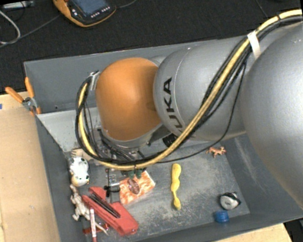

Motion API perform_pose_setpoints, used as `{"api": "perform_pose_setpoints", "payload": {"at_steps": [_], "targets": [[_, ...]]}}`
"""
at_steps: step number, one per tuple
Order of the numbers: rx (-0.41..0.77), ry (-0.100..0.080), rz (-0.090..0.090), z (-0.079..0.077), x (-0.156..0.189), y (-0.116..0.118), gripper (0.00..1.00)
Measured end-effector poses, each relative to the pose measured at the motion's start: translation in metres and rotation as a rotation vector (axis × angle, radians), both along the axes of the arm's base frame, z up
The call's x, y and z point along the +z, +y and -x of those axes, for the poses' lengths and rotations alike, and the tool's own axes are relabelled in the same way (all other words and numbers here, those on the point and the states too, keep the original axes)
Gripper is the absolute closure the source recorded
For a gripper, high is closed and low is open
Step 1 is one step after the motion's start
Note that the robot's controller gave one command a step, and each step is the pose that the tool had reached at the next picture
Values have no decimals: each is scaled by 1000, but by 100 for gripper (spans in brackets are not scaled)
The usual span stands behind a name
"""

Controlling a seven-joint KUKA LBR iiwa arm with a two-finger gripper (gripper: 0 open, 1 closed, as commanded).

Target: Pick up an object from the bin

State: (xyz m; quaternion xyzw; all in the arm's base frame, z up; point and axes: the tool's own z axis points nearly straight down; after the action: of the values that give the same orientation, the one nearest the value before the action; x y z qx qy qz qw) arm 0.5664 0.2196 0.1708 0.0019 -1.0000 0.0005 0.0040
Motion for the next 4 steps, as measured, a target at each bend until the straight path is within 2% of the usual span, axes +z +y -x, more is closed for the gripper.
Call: {"api": "perform_pose_setpoints", "payload": {"at_steps": [1, 2, 3, 4], "targets": [[-5, -6, -1, -2, 5, -1, 0], [-135, -5, 0, 17, -59, -3, 0], [-4, -8, -2, 27, -70, -73, 0], [-171, -2, -1, 30, -69, -59, 0]]}}
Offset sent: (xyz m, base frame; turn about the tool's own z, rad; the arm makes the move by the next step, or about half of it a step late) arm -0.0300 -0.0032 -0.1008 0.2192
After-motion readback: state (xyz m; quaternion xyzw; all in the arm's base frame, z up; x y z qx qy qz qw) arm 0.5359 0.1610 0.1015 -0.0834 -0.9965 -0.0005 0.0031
